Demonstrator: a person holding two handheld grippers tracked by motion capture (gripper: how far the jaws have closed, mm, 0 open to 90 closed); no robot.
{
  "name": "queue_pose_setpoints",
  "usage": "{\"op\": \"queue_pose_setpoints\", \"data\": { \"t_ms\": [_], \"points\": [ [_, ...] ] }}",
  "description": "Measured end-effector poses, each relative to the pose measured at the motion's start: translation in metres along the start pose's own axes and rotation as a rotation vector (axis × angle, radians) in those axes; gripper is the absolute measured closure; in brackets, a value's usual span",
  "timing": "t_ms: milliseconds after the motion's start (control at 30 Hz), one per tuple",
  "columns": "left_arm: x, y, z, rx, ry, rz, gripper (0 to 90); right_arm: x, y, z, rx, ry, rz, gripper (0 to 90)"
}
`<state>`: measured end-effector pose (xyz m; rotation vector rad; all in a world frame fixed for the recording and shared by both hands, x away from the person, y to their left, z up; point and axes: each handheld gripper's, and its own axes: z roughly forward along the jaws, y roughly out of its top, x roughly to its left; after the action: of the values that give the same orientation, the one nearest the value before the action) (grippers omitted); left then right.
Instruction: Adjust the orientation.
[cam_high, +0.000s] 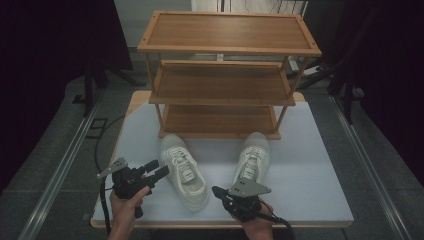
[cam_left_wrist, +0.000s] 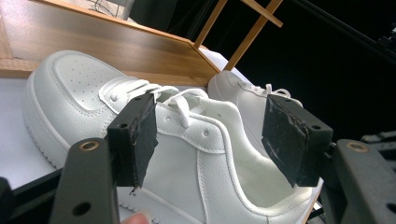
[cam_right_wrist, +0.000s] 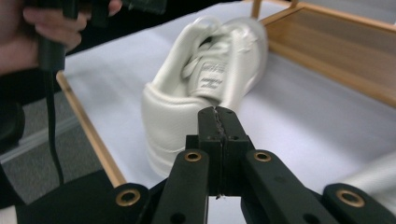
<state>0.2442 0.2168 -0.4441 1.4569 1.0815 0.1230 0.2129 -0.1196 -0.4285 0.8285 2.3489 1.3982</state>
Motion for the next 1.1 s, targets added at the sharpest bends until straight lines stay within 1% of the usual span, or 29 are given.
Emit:
{"op": "queue_pose_setpoints", "data": {
  "t_ms": [133, 167, 200, 300, 400, 467, 533, 667, 800, 900, 933, 967, 1000, 1033, 1100],
  "points": [
    [-0.001, 0.000, 0.000, -0.002, -0.006, 0.001, 35.1, 0.006, -0.003, 0.010, 0.032, -0.020, -0.017, 90.0],
    [-0.001, 0.000, 0.000, 0.001, -0.007, 0.002, 35.1, 0.010, -0.005, 0.015, 0.051, -0.029, -0.028, 90.0],
    [-0.001, 0.000, 0.000, 0.000, -0.008, 0.001, 35.1, 0.010, -0.005, 0.015, 0.051, -0.029, -0.028, 90.0],
    [-0.001, 0.000, 0.000, 0.002, -0.008, -0.005, 35.0, 0.015, -0.008, 0.023, 0.078, -0.027, -0.045, 90.0],
    [0.000, 0.001, -0.001, -0.003, -0.009, -0.008, 35.0, 0.016, -0.009, 0.024, 0.078, -0.037, -0.060, 89.9],
    [0.000, 0.002, -0.003, -0.009, -0.007, -0.009, 35.0, 0.013, -0.008, 0.022, 0.066, -0.062, -0.041, 90.0],
    [0.000, 0.002, -0.004, -0.010, -0.007, -0.009, 35.1, 0.011, -0.007, 0.023, 0.068, -0.066, -0.033, 90.0],
    [0.000, 0.001, -0.003, -0.005, -0.010, -0.013, 35.1, 0.012, -0.007, 0.027, 0.071, -0.072, -0.039, 90.0],
    [-0.001, 0.001, -0.002, -0.004, -0.014, -0.008, 35.0, 0.013, -0.007, 0.027, 0.068, -0.052, -0.030, 90.0],
    [-0.001, 0.002, -0.003, -0.006, -0.015, -0.011, 35.0, 0.019, -0.007, 0.030, 0.065, -0.003, -0.023, 90.0],
    [-0.001, 0.002, -0.004, -0.010, -0.012, -0.013, 35.0, 0.021, -0.006, 0.032, 0.063, 0.024, -0.014, 90.0],
    [-0.001, 0.003, -0.005, -0.012, -0.009, -0.015, 35.0, 0.029, -0.004, 0.037, 0.065, 0.071, -0.014, 90.0],
    [-0.001, 0.003, -0.006, -0.015, -0.006, -0.023, 35.0, 0.029, -0.004, 0.037, 0.065, 0.071, -0.014, 90.0],
    [0.000, 0.003, -0.007, -0.016, -0.004, -0.027, 35.0, 0.033, -0.002, 0.041, 0.067, 0.084, -0.026, 90.0],
    [0.001, 0.004, -0.008, -0.018, -0.001, -0.032, 35.0, 0.041, 0.002, 0.049, 0.069, 0.114, -0.033, 90.0]
  ]
}}
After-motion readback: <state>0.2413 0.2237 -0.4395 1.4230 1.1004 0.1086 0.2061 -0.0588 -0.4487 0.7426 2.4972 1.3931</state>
